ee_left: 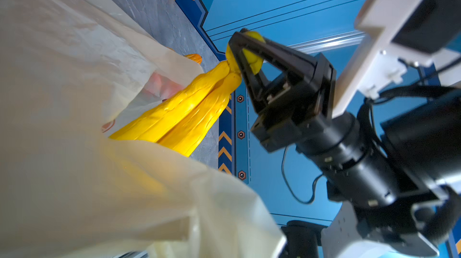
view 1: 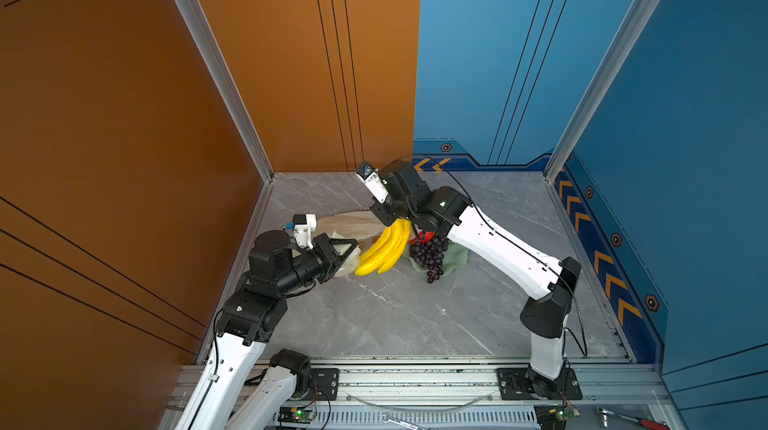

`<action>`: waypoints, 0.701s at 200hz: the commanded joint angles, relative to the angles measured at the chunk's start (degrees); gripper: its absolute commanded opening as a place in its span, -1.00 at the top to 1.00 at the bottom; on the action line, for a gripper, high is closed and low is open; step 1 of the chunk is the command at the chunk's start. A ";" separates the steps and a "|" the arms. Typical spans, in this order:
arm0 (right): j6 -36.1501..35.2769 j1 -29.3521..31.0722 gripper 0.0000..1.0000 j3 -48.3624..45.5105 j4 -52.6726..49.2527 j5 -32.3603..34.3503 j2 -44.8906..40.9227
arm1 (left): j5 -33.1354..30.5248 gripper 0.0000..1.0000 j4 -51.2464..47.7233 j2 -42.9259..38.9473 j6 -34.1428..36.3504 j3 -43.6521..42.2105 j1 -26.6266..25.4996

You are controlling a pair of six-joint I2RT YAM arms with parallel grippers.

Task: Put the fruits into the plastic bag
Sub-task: 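Carry the bananas with the right gripper toward the bag mouth held by the left gripper, then push the bananas into the bag mouth with the right gripper and release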

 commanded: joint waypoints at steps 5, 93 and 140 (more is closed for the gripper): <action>1.22 -2.92 1.00 -0.70 1.58 -2.38 -4.75 | 3.47 1.00 -2.33 -1.04 4.48 0.35 0.28; 1.08 -4.73 1.00 -1.35 -0.20 -3.12 -7.25 | 4.57 1.00 -4.25 -0.38 7.77 -1.08 0.37; 1.42 0.34 1.00 -4.12 1.28 -1.04 -5.41 | 3.43 1.00 -0.79 1.13 4.05 -0.29 0.55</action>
